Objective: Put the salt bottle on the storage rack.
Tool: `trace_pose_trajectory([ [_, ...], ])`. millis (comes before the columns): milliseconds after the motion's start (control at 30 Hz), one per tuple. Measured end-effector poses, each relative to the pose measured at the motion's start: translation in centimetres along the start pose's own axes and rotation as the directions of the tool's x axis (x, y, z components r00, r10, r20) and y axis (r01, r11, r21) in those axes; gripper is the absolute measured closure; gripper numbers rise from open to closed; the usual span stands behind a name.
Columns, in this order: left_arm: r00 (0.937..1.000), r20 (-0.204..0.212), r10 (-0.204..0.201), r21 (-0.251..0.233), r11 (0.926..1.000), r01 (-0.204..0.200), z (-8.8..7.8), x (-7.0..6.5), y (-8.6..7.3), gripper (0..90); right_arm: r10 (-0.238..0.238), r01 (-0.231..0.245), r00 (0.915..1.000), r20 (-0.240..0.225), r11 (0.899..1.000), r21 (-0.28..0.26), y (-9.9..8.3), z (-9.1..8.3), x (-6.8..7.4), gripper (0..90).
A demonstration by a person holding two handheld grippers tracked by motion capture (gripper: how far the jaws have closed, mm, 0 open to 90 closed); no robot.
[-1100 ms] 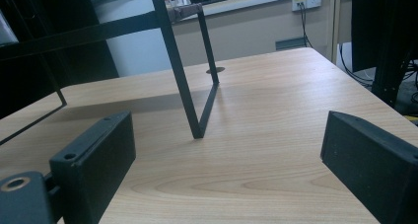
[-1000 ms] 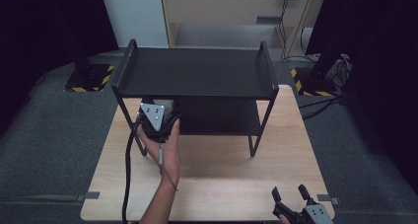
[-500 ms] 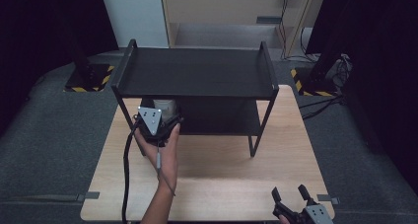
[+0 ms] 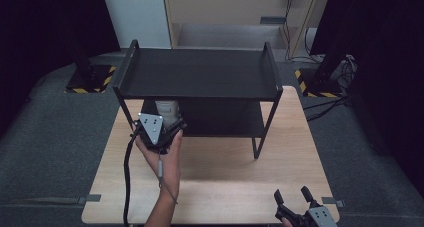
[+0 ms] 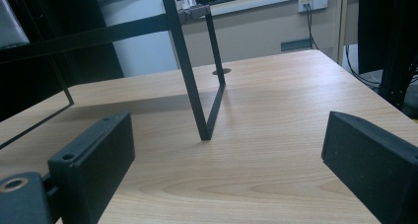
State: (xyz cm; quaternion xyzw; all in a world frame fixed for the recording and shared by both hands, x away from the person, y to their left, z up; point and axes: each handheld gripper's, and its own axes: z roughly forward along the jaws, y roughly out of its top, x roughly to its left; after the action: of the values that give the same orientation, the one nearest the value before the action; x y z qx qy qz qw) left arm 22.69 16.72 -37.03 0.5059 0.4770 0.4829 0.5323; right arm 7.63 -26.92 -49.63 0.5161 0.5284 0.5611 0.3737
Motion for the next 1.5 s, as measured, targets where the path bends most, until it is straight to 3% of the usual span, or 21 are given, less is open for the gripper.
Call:
trace_pose_trajectory([
  [367,0.9999,-0.01,-0.009,-0.012,0.9999,0.009,-1.8,-0.1,-0.6,7.0,0.0,0.0,1.0,-0.006,1.0,-0.005,0.0,0.0,0.2,5.7],
  [567,0.9999,0.014,-0.006,-0.002,1.0,0.006,-3.3,0.1,-1.1,6.6,0.019,-0.019,0.9995,-0.025,1.0,-0.01,-0.1,0.2,0.2,5.6],
  [700,0.9995,0.03,-0.007,0.0,1.0,0.007,-4.4,0.4,-1.6,6.2,-0.006,0.006,0.9996,-0.029,1.0,-0.016,0.0,0.3,0.6,5.6],
  [967,0.9948,0.077,-0.066,0.043,0.9971,0.063,-6.7,1.7,-3.0,6.4,0.001,-0.002,0.9984,-0.056,1.0,-0.022,0.0,0.7,1.0,5.6],
  [1233,0.9957,0.084,-0.039,0.062,0.9975,0.034,-9.0,2.1,-4.4,6.4,-0.002,0.001,0.9986,-0.054,1.0,-0.016,-0.1,0.5,1.3,5.4],
  [1500,0.9954,0.085,-0.044,0.078,0.9963,0.037,-10.6,2.9,-6.1,6.5,-0.001,0.001,0.9988,-0.049,1.0,-0.012,-0.1,0.4,1.4,5.2],
])
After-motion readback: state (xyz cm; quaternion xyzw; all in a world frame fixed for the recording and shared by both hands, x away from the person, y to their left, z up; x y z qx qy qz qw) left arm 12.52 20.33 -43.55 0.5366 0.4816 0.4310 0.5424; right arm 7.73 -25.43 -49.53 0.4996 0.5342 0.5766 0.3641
